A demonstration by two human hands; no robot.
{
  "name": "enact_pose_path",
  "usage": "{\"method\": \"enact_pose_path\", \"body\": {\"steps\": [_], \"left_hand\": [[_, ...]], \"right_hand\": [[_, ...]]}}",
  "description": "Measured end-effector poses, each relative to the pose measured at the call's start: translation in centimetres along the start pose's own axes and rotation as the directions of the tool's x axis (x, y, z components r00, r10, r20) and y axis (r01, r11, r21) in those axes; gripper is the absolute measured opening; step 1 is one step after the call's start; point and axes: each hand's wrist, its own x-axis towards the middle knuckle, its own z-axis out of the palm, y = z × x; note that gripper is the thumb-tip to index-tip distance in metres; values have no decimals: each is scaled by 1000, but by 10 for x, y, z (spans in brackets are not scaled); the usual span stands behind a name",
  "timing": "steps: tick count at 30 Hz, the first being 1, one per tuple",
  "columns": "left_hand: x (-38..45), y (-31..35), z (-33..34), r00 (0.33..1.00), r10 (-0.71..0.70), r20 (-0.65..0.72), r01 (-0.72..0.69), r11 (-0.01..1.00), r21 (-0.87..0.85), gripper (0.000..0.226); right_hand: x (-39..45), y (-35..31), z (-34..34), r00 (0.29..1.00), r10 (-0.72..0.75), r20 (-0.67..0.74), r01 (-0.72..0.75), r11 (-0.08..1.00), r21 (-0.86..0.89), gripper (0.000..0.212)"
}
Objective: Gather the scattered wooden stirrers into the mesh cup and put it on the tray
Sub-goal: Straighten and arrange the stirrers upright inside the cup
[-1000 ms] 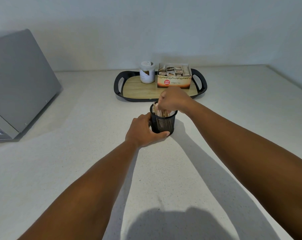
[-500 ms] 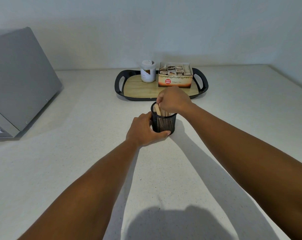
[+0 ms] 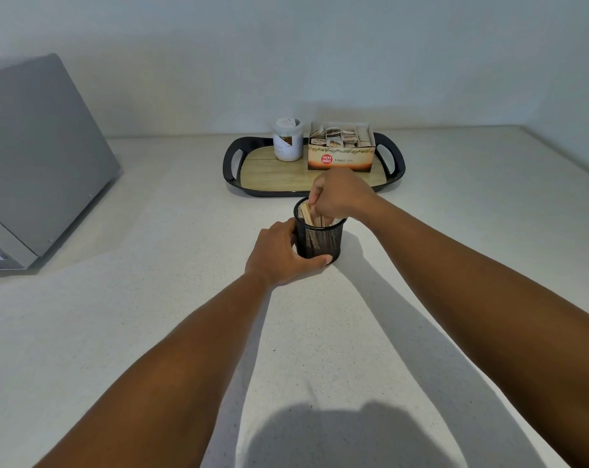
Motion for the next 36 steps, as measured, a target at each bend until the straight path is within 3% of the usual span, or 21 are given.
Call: {"method": "enact_pose_path", "body": {"steps": [4, 7, 13, 25, 36], "left_hand": [[0, 1, 0, 1000, 1, -1, -1, 1000, 29, 87], [1, 1, -1, 1000, 9, -2, -9, 999, 53, 85], [0, 2, -2, 1000, 0, -1, 0, 998, 57, 72], [0, 2, -1, 1000, -13, 12, 12, 998, 58, 86], [1, 3, -1, 1000, -4, -1, 4, 997, 79, 77]], "right_hand": [[0, 2, -4, 982, 85, -170, -83, 996, 18, 22], [-1, 2, -2, 969, 125, -211, -135, 990, -36, 20], [0, -1, 8, 993, 52, -108, -50, 999, 13, 18], [-4, 2, -9, 978, 137, -156, -133, 990, 36, 19], [-5, -5, -8, 980, 146, -138, -134, 987, 90, 20]]}}
